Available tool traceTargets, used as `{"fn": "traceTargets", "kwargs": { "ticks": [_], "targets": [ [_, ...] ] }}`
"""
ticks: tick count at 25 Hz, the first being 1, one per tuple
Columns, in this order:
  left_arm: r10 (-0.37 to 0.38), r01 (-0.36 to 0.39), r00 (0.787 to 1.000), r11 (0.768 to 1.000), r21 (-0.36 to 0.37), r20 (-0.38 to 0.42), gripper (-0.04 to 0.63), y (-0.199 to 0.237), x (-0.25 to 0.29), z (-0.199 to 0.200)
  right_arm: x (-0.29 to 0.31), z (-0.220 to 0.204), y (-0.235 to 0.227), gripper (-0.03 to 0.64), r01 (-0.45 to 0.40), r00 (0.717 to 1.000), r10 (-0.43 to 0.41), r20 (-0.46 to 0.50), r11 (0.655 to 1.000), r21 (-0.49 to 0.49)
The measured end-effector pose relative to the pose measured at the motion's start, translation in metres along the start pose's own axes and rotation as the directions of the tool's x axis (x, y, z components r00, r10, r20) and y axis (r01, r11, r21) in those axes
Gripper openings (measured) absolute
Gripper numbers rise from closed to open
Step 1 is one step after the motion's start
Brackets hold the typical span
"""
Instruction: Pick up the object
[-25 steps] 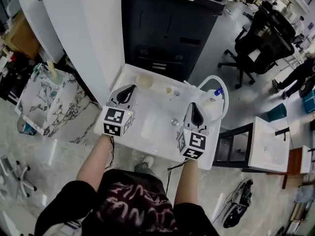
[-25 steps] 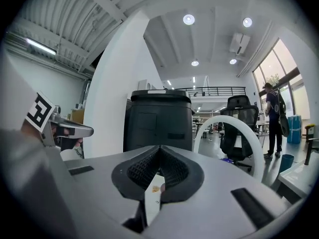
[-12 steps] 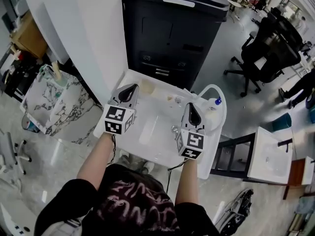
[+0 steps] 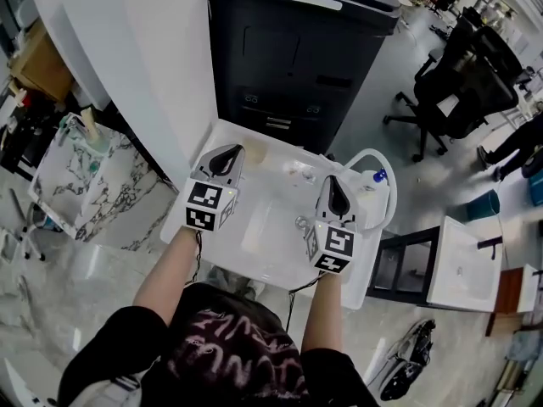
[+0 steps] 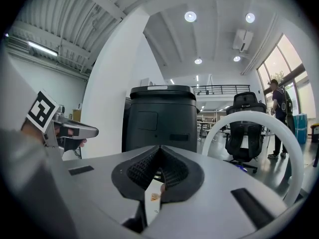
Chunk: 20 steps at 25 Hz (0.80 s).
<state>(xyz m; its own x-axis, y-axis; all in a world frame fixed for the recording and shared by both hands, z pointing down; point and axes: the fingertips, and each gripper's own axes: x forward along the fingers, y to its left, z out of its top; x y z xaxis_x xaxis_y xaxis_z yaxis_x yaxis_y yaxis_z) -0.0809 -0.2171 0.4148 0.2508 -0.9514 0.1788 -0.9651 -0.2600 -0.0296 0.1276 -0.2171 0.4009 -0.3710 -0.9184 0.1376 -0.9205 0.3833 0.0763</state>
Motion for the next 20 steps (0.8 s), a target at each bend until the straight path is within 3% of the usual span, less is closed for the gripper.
{"fn": "traceTargets", "kwargs": {
  "ticks": [15, 17, 20],
  "targets": [
    [-0.031, 0.030, 0.999, 0.999, -0.039, -0.044, 0.015, 0.011, 0.028, -0.020, 0.023, -0.010, -0.002, 0.015, 0.016, 1.000, -0.015, -0.025, 1.000, 0.008],
    [-0.047, 0.045, 0.997, 0.998, -0.050, -0.053, 0.055, 0.009, 0.032, -0.025, 0.025, -0.011, -0.004, 0.015, 0.017, 0.999, -0.017, -0.027, 1.000, 0.012],
    [-0.083, 0.078, 0.994, 0.994, -0.071, -0.064, 0.236, 0.003, 0.040, -0.033, 0.028, -0.013, -0.005, 0.015, 0.019, 0.999, -0.019, -0.029, 1.000, 0.012]
  ]
}}
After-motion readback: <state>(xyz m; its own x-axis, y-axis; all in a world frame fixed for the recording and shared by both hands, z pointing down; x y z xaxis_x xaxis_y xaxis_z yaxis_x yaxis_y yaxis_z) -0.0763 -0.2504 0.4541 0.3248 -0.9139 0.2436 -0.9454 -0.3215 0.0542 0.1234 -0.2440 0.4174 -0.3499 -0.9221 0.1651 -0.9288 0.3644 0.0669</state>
